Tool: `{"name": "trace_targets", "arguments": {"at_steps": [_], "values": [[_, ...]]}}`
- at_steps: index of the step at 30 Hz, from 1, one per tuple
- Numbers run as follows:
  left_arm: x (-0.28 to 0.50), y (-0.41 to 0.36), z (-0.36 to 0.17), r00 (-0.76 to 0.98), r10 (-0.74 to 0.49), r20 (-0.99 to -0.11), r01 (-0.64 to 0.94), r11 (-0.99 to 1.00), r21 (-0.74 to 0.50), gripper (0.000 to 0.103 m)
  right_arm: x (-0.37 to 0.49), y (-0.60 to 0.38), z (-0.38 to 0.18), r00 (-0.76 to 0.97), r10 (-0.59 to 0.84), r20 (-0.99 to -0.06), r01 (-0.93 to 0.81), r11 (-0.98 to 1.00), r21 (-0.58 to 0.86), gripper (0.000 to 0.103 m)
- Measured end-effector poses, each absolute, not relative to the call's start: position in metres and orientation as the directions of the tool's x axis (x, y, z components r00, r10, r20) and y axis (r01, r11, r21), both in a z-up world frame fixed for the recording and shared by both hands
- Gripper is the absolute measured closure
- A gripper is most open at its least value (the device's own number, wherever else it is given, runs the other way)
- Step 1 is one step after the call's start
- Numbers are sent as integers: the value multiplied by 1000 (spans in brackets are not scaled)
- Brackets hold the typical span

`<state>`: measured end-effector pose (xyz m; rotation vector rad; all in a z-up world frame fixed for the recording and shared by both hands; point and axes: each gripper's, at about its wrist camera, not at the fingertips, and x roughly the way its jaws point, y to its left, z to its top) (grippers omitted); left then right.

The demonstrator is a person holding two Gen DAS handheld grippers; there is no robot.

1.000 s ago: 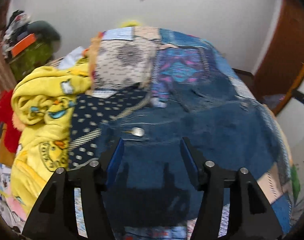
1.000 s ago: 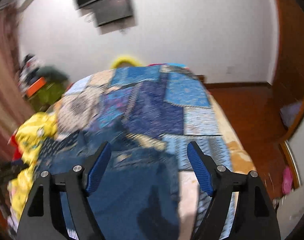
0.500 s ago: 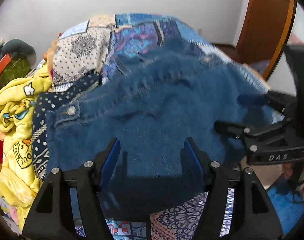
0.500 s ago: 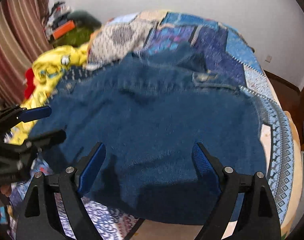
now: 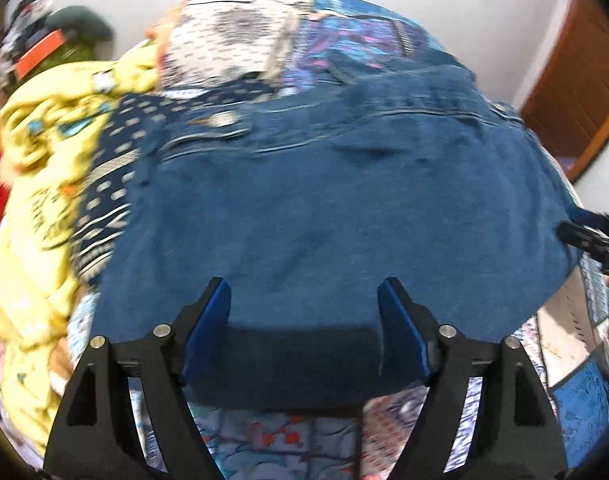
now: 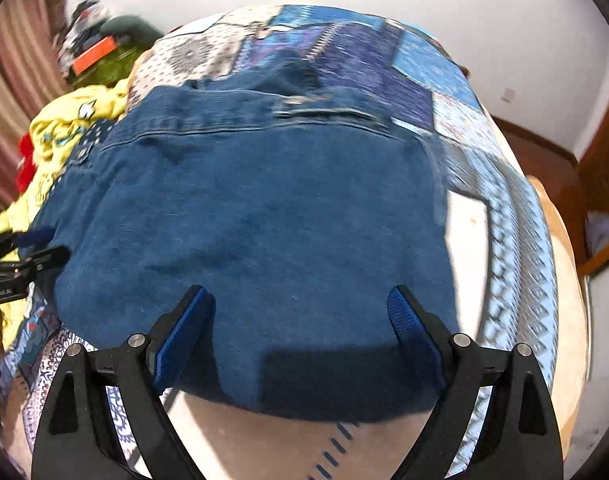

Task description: Fold large clothes

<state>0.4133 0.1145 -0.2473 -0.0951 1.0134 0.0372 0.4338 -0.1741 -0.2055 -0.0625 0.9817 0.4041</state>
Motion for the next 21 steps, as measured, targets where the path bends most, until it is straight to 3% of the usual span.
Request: {"name": "trace_targets", "arguments": {"at_steps": [5,10,15,21], "values": [[390,148,-249,520,56,-852,-161,986,-34,26,427,-194,-207,503,214,-838,-283,956,74,10],[362,179,-259,482,164,-861,-266,963,35,23,424,-230,-216,473,257,-843,-178,965,194,3],[329,209,-273,446,103,-889,-368,926,-77,22,414,-256,-226,439,261,-859,-52,963,266,3],[299,218,-255,505,27,-863,-405,890,-209,22,404,-246,-200,486,192,-852,-87,981,172,3]]}}
